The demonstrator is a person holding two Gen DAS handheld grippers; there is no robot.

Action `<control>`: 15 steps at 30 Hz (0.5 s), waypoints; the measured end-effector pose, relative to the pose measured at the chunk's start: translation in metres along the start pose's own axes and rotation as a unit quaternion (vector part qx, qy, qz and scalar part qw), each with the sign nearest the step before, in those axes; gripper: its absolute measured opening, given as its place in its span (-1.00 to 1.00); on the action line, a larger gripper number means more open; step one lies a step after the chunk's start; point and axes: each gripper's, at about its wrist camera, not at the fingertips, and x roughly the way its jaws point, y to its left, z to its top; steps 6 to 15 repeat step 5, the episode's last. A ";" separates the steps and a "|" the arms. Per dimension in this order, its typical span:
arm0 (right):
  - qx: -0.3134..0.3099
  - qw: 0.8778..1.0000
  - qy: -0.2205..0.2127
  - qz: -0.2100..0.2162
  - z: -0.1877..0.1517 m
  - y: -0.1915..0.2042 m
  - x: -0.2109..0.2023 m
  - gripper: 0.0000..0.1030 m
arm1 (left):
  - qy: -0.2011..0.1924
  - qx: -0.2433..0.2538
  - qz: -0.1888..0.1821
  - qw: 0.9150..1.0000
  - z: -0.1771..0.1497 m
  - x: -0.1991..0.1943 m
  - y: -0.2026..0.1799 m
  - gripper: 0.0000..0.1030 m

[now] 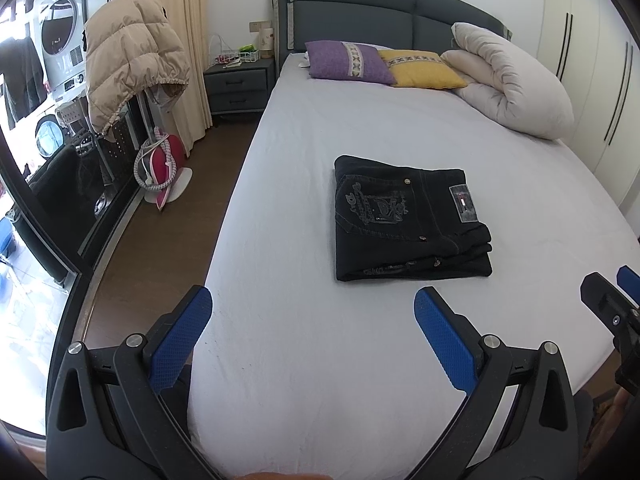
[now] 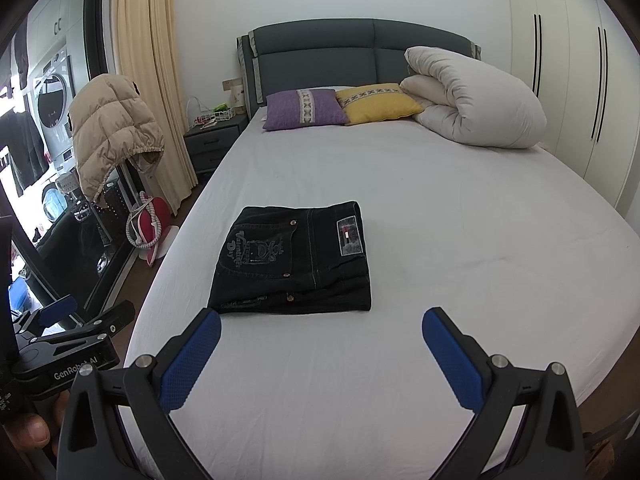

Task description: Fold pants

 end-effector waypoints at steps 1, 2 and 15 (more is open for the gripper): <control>0.000 1.000 0.000 0.000 0.000 -0.001 0.001 1.00 | 0.000 0.000 -0.002 1.000 0.000 0.000 0.000 1.00; 0.000 1.000 0.000 0.000 0.001 -0.001 0.001 1.00 | 0.000 0.000 -0.006 1.000 0.000 0.000 0.001 1.00; 0.000 1.000 0.001 0.000 0.000 -0.002 0.001 1.00 | 0.000 0.000 -0.008 1.000 0.000 0.001 0.002 1.00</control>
